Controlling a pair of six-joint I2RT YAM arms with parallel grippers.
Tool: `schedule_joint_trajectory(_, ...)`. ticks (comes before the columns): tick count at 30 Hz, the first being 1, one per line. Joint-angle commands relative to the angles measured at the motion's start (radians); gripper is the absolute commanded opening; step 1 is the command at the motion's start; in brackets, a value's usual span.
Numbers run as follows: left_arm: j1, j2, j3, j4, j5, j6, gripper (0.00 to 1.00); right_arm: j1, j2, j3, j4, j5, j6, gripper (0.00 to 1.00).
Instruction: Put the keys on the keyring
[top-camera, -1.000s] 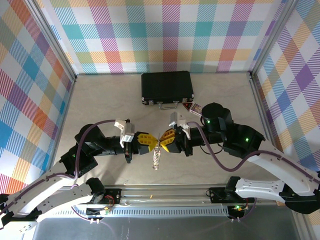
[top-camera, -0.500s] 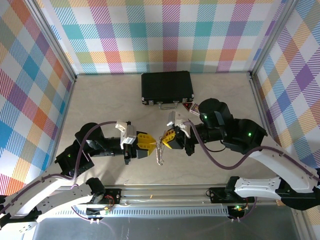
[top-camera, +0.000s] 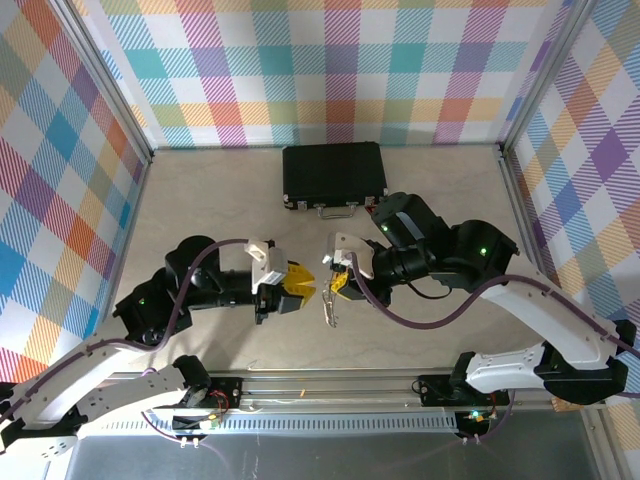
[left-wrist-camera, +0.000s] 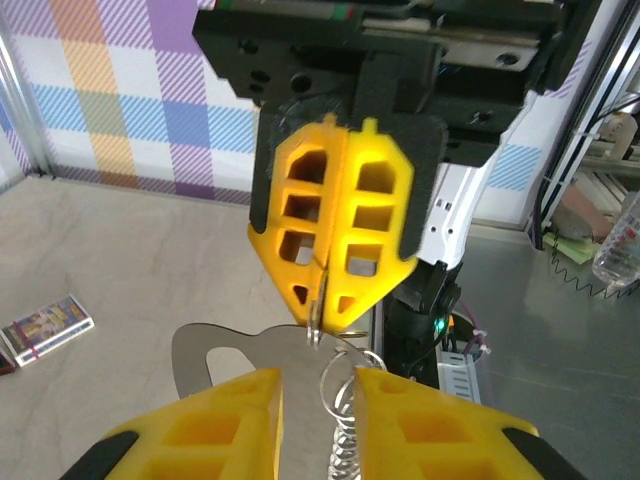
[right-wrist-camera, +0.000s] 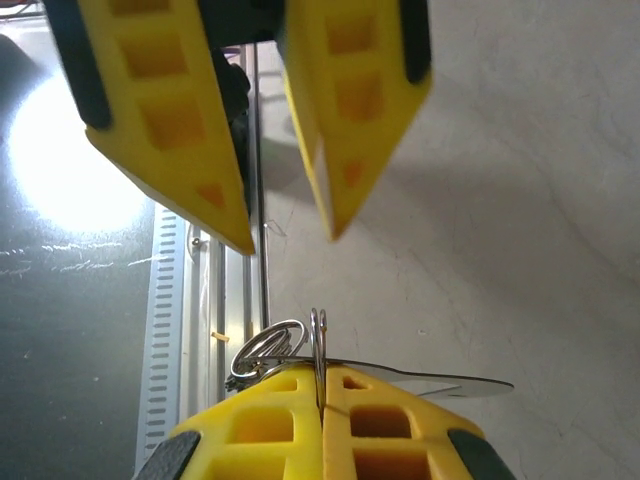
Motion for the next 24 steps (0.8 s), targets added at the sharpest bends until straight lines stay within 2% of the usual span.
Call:
schedule_joint_trajectory(1, -0.003, 0.016, 0.021, 0.057, 0.024, -0.003, 0.27, 0.006, -0.012, 0.012, 0.005, -0.021, -0.021, 0.00)
schedule_joint_trajectory(11, -0.010, 0.057, -0.004, 0.163, 0.060, -0.045, 0.27, 0.009, -0.004, -0.005, 0.022, -0.040, -0.015, 0.00)
schedule_joint_trajectory(24, -0.013, 0.078, -0.016, 0.127, 0.055, -0.016, 0.22, 0.010, -0.003, -0.004, 0.030, -0.062, -0.014, 0.00)
